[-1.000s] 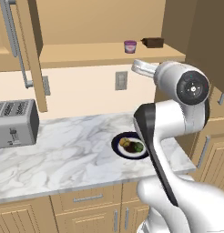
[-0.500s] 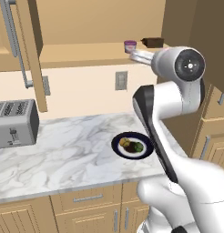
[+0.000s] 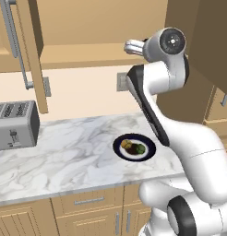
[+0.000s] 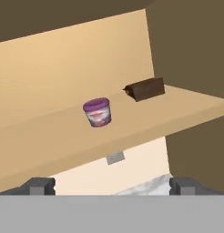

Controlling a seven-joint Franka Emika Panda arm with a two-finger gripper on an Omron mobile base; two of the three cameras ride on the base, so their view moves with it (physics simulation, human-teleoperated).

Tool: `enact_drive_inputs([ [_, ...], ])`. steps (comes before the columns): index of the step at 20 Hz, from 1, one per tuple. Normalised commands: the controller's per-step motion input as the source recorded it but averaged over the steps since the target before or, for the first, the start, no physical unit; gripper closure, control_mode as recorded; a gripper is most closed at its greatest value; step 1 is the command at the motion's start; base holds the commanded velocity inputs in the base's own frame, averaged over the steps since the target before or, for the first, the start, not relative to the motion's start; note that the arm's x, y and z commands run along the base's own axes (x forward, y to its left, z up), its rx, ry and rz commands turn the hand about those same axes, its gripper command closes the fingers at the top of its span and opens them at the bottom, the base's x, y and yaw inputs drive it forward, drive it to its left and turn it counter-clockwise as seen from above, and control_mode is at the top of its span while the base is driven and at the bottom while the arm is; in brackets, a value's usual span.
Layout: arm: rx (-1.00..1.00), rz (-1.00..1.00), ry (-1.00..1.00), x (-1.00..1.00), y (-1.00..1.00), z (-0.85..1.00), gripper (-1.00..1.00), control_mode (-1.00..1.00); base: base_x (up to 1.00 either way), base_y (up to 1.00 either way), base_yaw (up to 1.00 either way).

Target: Pick the avocado and bread from the counter and place them on the plate. Then pick the jam from the cabinet and place it next to the plate. Lastly close the cabinet door.

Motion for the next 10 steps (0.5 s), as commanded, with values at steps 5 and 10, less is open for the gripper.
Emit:
enact_drive_inputs([
  [5, 0.00, 0.00, 0.05, 0.82, -0.02, 0.04, -1.00, -1.00, 0.00, 0.00, 0.00],
  [10, -0.01, 0.06, 0.00, 0.44, -0.07, 0.00, -1.00, -1.00, 0.00, 0.00, 0.00],
])
